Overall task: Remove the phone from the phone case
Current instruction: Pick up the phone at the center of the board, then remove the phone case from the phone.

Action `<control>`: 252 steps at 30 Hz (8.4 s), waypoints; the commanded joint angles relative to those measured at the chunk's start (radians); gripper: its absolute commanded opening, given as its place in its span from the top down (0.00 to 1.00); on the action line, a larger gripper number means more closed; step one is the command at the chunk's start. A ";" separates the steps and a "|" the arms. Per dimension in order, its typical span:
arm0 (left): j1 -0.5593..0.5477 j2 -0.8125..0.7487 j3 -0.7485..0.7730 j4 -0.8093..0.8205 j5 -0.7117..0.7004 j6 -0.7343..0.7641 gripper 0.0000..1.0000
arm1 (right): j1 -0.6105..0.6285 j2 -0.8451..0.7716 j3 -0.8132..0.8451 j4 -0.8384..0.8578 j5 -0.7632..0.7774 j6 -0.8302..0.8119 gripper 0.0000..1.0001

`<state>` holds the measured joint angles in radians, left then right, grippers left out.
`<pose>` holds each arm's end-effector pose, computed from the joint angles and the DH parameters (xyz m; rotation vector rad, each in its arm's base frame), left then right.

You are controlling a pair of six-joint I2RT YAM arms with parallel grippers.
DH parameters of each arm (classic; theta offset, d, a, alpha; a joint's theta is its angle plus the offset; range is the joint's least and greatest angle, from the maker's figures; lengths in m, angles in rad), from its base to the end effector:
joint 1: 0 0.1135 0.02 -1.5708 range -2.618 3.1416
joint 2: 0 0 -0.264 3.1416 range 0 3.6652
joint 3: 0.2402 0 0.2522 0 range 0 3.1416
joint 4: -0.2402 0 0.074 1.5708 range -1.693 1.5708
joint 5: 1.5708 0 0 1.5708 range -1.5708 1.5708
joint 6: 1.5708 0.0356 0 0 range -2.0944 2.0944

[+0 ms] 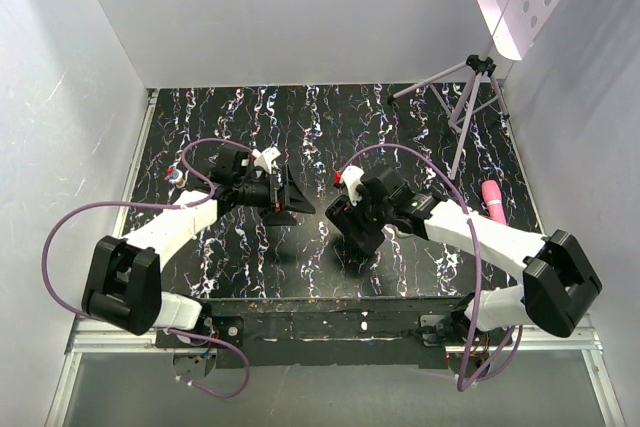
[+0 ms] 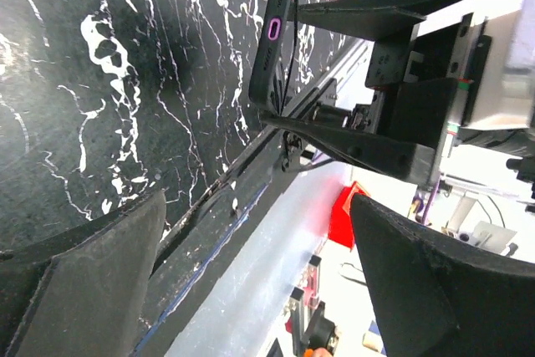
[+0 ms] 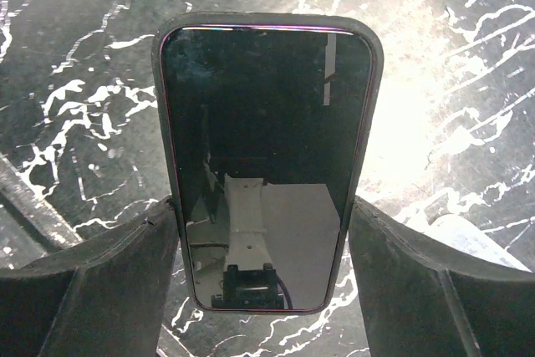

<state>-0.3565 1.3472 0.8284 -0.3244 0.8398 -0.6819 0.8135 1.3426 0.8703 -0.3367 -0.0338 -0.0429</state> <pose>0.2428 -0.1187 0.2286 0.0146 2.5692 -1.4603 0.1924 0.2053 0.2334 -1.0187 2.1926 0.4017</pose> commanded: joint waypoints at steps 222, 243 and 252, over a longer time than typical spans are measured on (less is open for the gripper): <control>-0.329 -0.341 -0.075 0.550 0.139 -0.254 0.81 | -0.286 -0.293 -0.361 1.429 -0.730 1.494 0.99; -0.329 -0.293 -0.031 0.579 0.251 -0.239 0.83 | -0.290 -0.273 -0.315 1.346 -0.733 1.486 0.99; -0.331 -0.361 -0.071 0.960 0.260 -0.324 1.00 | -0.289 -0.270 -0.294 1.161 -0.749 1.442 0.99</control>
<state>-0.6701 1.0695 0.7418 0.3000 1.0256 -0.9802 0.5304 1.0718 0.5205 0.9615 -0.8280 1.4361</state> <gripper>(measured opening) 0.177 0.217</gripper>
